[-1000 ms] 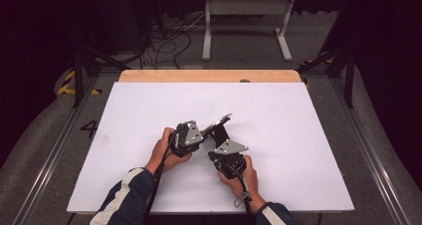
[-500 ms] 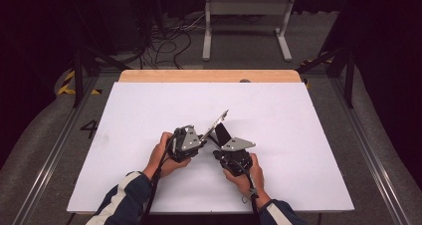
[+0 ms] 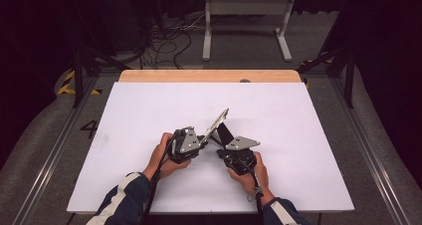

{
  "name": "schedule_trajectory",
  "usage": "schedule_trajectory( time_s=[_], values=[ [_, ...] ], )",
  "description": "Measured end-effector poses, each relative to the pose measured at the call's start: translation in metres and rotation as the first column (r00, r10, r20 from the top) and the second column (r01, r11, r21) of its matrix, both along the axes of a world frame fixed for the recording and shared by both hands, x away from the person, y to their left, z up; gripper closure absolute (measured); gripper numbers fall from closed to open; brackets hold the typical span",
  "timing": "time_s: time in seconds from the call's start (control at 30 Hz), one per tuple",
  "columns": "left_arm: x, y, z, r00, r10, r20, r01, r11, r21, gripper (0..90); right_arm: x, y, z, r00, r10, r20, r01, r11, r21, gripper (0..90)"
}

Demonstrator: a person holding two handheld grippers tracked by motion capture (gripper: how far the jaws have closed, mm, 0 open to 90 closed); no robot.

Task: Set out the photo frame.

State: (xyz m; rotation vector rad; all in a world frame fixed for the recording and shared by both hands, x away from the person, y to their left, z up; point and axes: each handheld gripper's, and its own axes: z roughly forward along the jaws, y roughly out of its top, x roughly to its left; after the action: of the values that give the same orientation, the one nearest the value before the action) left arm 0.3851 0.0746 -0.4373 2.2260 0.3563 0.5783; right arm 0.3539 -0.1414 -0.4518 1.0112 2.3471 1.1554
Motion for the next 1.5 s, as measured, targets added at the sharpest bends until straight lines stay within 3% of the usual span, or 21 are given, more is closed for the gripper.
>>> schedule_trajectory(
  time_s=[0.2, 0.3, 0.8, 0.93, 1.5],
  values=[
    [-0.004, -0.001, 0.002, 0.9998, -0.02, -0.005, 0.02, 0.9998, 0.005, 73.8, -0.001, -0.006, 0.002, 1.0, 0.004, 0.001, -0.004, 1.0, -0.007, 90.0],
    [-0.007, -0.002, 0.003, 0.9996, -0.025, -0.012, 0.024, 0.9997, -0.005, 73.5, 0.001, -0.014, 0.002, 0.9999, 0.004, -0.011, -0.004, 1.0, 0.016, 90.0],
    [-0.013, -0.005, 0.003, 0.9994, -0.032, -0.011, 0.032, 0.9995, -0.002, 73.3, 0.001, -0.017, 0.003, 0.9997, 0.022, -0.006, -0.022, 1.0, -0.019, 90.0],
    [-0.016, -0.008, 0.003, 0.9992, -0.038, -0.01, 0.038, 0.9993, -0.003, 72.7, 0.002, -0.019, 0.003, 0.9999, 0.011, 0.006, -0.011, 0.999, -0.046, 90.0],
    [-0.015, -0.015, 0.002, 0.9978, -0.061, -0.026, 0.06, 0.9977, -0.033, 71.2, 0.01, -0.032, 0.003, 0.9998, -0.019, 0.0, 0.019, 0.999, -0.035, 90.0]
  ],
)
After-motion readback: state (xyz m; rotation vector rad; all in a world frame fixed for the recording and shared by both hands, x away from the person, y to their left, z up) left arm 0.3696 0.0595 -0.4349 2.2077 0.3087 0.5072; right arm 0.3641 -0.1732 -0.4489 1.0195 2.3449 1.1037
